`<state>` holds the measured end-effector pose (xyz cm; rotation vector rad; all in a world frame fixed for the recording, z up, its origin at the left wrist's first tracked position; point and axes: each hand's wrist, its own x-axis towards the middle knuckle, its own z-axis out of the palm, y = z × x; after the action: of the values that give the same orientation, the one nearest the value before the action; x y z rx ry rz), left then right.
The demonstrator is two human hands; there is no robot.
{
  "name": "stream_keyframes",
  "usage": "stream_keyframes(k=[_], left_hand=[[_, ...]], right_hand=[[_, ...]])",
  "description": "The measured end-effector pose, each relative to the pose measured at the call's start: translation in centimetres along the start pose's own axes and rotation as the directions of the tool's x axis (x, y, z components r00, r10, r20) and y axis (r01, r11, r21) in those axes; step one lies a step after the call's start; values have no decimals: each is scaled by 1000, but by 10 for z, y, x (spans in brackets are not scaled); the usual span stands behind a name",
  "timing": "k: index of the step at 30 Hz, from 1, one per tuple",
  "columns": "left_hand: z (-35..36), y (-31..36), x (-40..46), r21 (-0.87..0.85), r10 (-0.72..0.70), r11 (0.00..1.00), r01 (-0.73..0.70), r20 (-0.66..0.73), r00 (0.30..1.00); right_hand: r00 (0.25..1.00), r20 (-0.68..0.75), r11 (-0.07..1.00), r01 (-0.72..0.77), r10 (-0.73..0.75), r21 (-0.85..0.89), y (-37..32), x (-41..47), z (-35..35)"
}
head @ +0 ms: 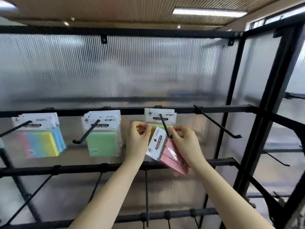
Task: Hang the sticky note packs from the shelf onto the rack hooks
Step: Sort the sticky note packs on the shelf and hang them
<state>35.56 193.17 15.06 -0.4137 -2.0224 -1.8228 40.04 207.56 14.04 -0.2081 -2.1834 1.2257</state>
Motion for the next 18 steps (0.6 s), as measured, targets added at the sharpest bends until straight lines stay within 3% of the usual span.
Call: stream_keyframes(k=[8, 11, 14, 18], left_hand=[[-10, -4, -25, 82, 20, 997, -10, -123, 992], [-12, 0, -53, -76, -69, 995, 65, -48, 996], [-10, 10, -87, -179, -167, 967, 180, 84, 982], [2, 25, -118, -272, -287, 889, 369, 298, 911]], right_hand=[[1000, 5, 999, -26, 26, 34, 9, -16, -11], [1000, -2, 989, -19, 19, 145, 15, -33, -23], [994, 0, 956, -101, 105, 275, 22, -52, -36], [989, -31, 923, -125, 146, 364, 29, -74, -52]])
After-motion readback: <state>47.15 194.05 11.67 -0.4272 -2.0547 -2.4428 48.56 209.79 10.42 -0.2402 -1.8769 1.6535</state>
